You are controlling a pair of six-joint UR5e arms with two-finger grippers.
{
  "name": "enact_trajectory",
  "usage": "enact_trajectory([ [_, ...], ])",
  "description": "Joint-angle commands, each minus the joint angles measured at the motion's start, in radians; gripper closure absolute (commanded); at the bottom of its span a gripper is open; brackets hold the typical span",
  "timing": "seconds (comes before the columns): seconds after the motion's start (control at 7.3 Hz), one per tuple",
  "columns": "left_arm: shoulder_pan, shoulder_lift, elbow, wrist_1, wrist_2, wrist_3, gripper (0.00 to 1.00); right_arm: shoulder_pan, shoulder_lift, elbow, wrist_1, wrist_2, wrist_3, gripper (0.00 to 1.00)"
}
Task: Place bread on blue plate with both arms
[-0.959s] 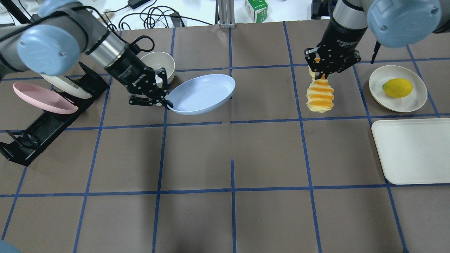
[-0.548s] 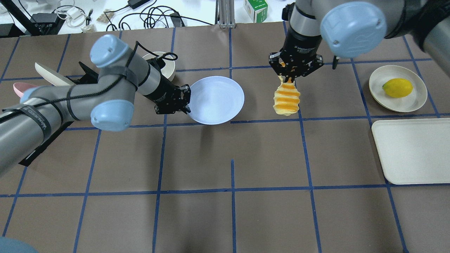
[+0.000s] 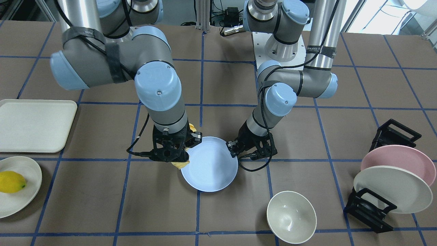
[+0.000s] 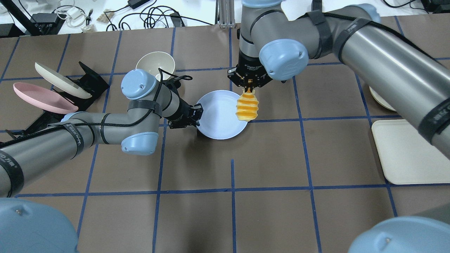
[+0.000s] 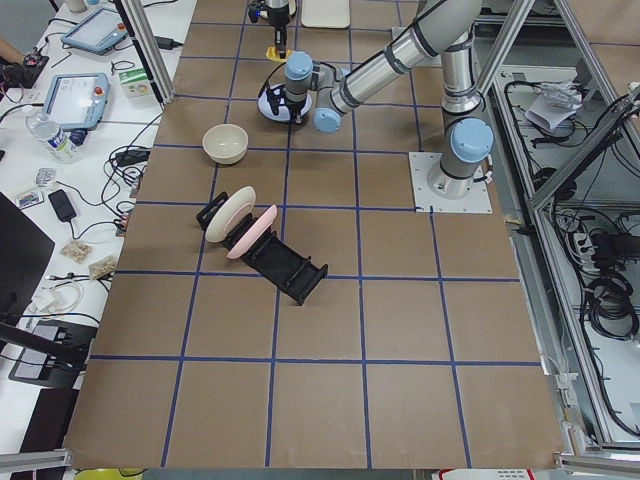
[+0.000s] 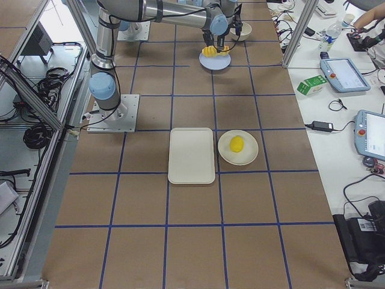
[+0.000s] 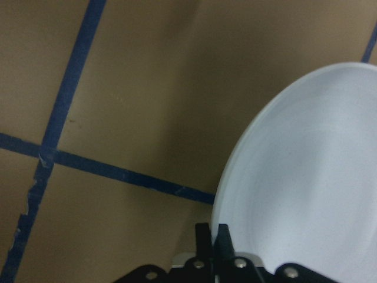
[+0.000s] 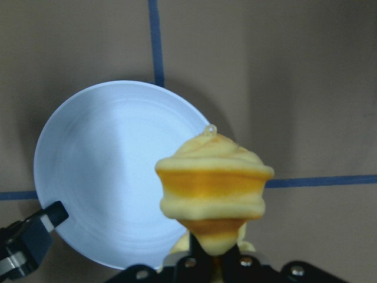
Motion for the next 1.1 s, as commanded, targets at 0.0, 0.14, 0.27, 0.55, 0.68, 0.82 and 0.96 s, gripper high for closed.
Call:
enact_trajectory([
  [0.0, -0.005, -0.01, 0.003, 0.013, 0.006, -0.01, 0.18, 0.036, 0.056, -0.001, -0.071, 0.002, 0.024, 1.0],
  [0.14, 0.001, 0.004, 0.016, 0.039, 0.009, 0.0, 0.01, 0.036, 0.072, -0.001, -0.074, 0.035, 0.024, 1.0],
  [0.27, 0.015, 0.03, 0.044, 0.029, 0.012, -0.003, 0.01, 0.038, 0.087, 0.002, -0.089, 0.064, 0.022, 1.0],
  [0.55, 0.041, 0.079, 0.122, -0.006, -0.002, -0.007, 0.0, 0.038, 0.121, 0.011, -0.175, 0.071, 0.048, 0.72],
  [0.68, 0.041, 0.112, 0.173, -0.126, 0.0, 0.003, 0.0, 0.038, 0.122, 0.01, -0.18, 0.072, 0.068, 0.31],
  [0.82, 0.041, 0.149, 0.261, -0.304, 0.003, 0.013, 0.0, 0.039, 0.122, 0.01, -0.175, 0.071, 0.068, 0.01],
  [0.96, 0.041, 0.188, 0.344, -0.482, 0.007, 0.029, 0.0, 0.041, 0.115, 0.01, -0.174, 0.071, 0.068, 0.0],
])
